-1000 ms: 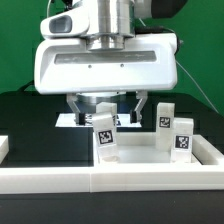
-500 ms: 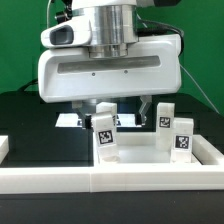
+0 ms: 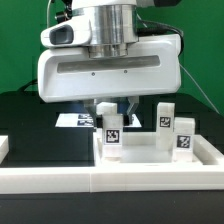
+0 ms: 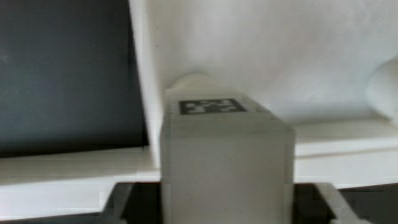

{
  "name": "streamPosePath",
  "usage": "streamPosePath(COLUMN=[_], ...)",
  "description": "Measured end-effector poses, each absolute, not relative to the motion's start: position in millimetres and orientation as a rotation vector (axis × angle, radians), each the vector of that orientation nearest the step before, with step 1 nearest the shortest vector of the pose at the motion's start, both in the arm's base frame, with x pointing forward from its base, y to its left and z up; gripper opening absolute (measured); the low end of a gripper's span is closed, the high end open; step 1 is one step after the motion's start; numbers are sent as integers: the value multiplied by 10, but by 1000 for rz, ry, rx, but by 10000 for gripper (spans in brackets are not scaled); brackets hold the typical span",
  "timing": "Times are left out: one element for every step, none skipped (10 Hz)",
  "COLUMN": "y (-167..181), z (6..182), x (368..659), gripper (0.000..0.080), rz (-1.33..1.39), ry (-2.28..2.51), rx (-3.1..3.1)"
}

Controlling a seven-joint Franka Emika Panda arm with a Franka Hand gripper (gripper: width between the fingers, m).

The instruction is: Assemble square table

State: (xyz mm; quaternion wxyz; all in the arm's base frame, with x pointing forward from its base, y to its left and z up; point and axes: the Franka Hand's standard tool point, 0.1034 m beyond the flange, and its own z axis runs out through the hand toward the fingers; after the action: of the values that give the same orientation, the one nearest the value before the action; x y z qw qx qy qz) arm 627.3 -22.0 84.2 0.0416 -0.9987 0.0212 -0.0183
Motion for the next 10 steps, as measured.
streamPosePath(y=[-220,-220,-219,-219,-217,-215,-211,-211,-213,-219], z=[840,840,840,840,840,837,829,825,821,818], x=[6272,6272,6272,6272,6272,6272,6272,6272,6271,6277], gripper=[290,290,290,290,290,290,290,290,290,290], rz=[-56,-55,-55,-54,-52,-49,-42,-34,-26,-25], ry=[65,65,76,106,150,249,427,600,738,844], rx=[-3057,-3057,-3056,-3055,-3052,-3045,-3020,-2982,-2946,-2918])
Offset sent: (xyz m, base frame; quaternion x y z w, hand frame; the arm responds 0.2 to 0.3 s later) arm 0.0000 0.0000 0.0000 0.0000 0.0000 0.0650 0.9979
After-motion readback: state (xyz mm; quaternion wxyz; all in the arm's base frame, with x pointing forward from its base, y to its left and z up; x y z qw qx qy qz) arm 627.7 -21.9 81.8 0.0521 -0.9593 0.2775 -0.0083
